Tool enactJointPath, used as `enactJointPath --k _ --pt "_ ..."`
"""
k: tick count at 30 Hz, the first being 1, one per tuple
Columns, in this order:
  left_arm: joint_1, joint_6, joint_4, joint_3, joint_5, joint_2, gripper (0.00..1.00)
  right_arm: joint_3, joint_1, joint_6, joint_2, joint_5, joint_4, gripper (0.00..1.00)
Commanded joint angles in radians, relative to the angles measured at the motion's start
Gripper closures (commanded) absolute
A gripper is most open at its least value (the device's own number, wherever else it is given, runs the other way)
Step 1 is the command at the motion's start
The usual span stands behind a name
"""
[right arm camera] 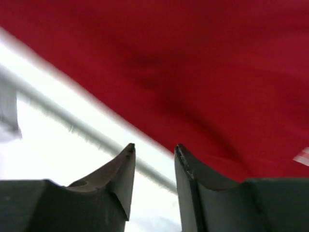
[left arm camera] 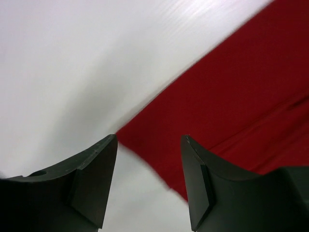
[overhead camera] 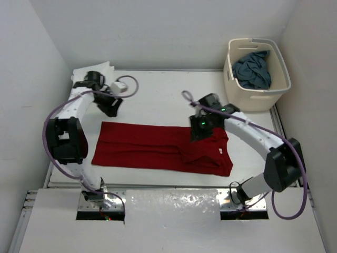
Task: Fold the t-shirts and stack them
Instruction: Fold the other side of the tshirt into a rectangle
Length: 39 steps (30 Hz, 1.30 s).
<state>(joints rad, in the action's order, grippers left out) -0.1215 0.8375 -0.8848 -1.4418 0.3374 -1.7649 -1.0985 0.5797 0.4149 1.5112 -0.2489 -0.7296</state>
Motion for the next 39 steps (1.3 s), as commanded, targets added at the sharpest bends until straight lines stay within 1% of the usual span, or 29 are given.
enactJointPath --k 1,2,3,4,5,6,7,8,11,16,19,21,25,26,29,32,34,35,36,37,38,39 --pt "0.206 0.029 -0.034 -0.04 0.118 0.1 0.47 0.07 -0.165 -0.004 -0.089 0.04 -0.041 0.67" --pt "0.27 0.011 -0.029 -0.045 0.167 0.102 0.47 0.093 -0.196 -0.007 -0.095 0.096 -0.034 0.71" --pt "0.305 -0.003 -0.039 -0.058 0.189 0.098 0.47 0.151 -0.207 -0.008 -0.098 0.099 0.01 0.8" --pt "0.337 -0.003 -0.045 -0.063 0.201 0.091 0.47 0.179 -0.216 0.001 -0.089 0.093 0.047 0.84" --pt "0.405 -0.011 -0.045 -0.071 0.181 0.082 0.47 0.228 -0.219 0.022 -0.08 0.053 0.089 0.87" --pt "0.436 -0.015 -0.04 -0.074 0.16 0.058 0.47 0.238 -0.219 0.03 -0.066 0.033 0.178 0.88" --pt "0.477 -0.02 -0.033 -0.075 0.116 0.047 0.47 0.242 -0.216 0.036 -0.033 0.025 0.212 0.91" --pt "0.486 -0.049 -0.019 -0.068 0.103 0.039 0.47 0.238 -0.216 0.048 -0.019 0.02 0.235 0.92" --pt "0.49 -0.101 0.056 -0.03 0.107 0.033 0.47 0.267 -0.21 0.061 0.0 0.045 0.304 0.96" --pt "0.488 -0.124 0.081 0.038 0.075 0.047 0.47 0.393 -0.169 0.096 -0.019 0.025 0.341 0.98" --pt "0.482 -0.129 0.093 0.061 0.042 0.058 0.47 0.437 -0.133 0.105 -0.025 0.011 0.363 1.0" --pt "0.465 -0.129 0.093 0.067 0.04 0.064 0.47 0.451 -0.115 0.099 -0.028 0.014 0.328 1.0" --pt "0.427 -0.127 0.095 0.067 0.04 0.073 0.47 0.492 -0.077 0.111 -0.11 0.06 0.257 1.0" --pt "0.413 -0.126 0.095 0.067 0.038 0.074 0.47 0.499 -0.07 0.117 -0.156 0.074 0.242 1.0" --pt "0.395 -0.121 0.096 0.069 0.028 0.071 0.47 0.514 -0.057 0.128 -0.215 0.143 0.197 1.0" --pt "0.37 -0.13 0.106 0.069 0.008 0.067 0.47 0.54 -0.055 0.134 -0.203 0.152 0.211 1.0" --pt "0.335 -0.184 0.132 0.066 -0.005 0.065 0.47 0.528 -0.057 0.119 -0.183 0.157 0.191 1.0" --pt "0.266 -0.208 0.139 0.052 0.015 0.065 0.47 0.504 -0.073 0.11 -0.178 0.169 0.179 0.98" --pt "0.222 -0.263 0.156 0.041 0.034 0.062 0.47 0.441 -0.09 0.084 -0.18 0.174 0.167 0.94" --pt "0.136 -0.293 0.164 0.032 0.043 0.059 0.47 0.402 -0.137 0.069 -0.18 0.186 0.162 0.87" --pt "0.096 -0.314 0.173 0.014 0.028 0.055 0.46 0.356 -0.159 0.033 -0.178 0.194 0.159 0.79" --pt "0.064 -0.34 0.193 0.006 0.002 0.042 0.46 0.265 -0.175 0.015 -0.149 0.207 0.15 0.5"
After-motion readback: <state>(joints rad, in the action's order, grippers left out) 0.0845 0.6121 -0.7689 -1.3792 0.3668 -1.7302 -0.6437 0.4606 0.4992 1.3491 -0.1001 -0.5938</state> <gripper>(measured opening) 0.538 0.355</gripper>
